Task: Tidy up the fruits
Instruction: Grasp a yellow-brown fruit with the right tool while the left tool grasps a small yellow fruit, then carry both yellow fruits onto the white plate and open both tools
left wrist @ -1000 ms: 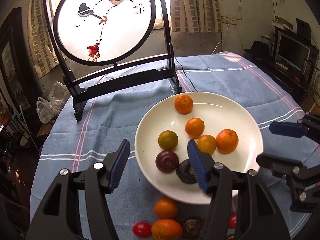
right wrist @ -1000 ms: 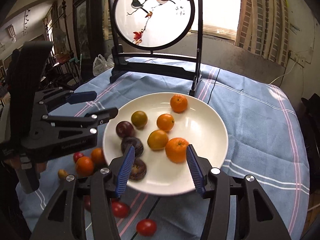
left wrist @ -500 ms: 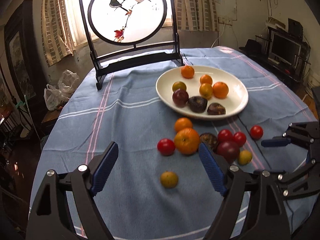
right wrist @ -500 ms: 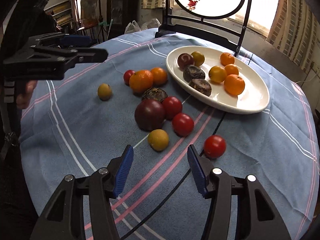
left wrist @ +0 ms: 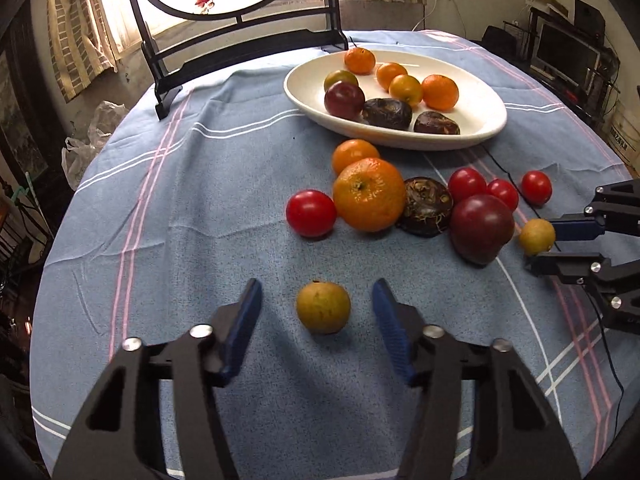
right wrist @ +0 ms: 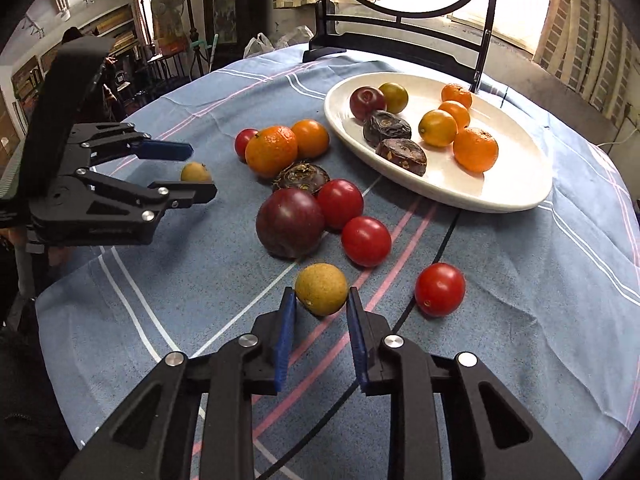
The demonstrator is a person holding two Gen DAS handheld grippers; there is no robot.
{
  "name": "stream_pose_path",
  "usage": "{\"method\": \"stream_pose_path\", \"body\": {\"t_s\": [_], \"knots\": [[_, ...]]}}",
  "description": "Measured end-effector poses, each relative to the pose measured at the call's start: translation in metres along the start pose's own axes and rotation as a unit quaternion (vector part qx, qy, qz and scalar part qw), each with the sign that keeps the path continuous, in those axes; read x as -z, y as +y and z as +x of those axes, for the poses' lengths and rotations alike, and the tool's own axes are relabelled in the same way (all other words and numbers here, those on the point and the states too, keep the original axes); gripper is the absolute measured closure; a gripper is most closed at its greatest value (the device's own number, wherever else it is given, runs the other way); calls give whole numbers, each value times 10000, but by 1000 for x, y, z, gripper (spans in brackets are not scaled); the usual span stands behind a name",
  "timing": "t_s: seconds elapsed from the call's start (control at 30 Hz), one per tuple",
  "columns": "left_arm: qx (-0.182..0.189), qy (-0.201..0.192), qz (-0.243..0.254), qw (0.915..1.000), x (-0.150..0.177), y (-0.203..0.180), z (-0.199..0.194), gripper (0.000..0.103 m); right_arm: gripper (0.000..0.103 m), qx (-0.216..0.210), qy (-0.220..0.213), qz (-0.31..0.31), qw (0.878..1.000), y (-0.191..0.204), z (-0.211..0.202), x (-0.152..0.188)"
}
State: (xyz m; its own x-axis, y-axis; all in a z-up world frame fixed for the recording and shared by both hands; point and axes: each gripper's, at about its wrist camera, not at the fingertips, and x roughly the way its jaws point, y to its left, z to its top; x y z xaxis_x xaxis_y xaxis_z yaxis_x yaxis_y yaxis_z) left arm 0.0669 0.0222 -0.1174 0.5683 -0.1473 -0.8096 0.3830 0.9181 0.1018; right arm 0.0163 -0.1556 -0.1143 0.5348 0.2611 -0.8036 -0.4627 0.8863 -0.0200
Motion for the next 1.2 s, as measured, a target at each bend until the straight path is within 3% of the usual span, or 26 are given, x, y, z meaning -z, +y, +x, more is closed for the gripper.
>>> {"method": "stream_pose_path", "body": {"t_s": [0.07,0.27,0.57,0.93,1.2], "knots": [[89,91,-90,9999,0,3,4,77,78,-5,-13,2,10000,-2,-3,1],[114,-139,39,9998,-2,-4,-20,77,78,-26,-91,33,10000,-3,-12,5],[283,-820,296,9958,-36,-35,-65,77,78,-86,-450,115,9989,-5,-41,-2],[102,-997,-26,9950,-82,-57,-59,77,77,135,-1070,276,9938,-27,-80,-34],[-82,-1175,3,9930,-108,-66,-58,77,77,248,-1341,400,9898,-47,-91,-59]]}}
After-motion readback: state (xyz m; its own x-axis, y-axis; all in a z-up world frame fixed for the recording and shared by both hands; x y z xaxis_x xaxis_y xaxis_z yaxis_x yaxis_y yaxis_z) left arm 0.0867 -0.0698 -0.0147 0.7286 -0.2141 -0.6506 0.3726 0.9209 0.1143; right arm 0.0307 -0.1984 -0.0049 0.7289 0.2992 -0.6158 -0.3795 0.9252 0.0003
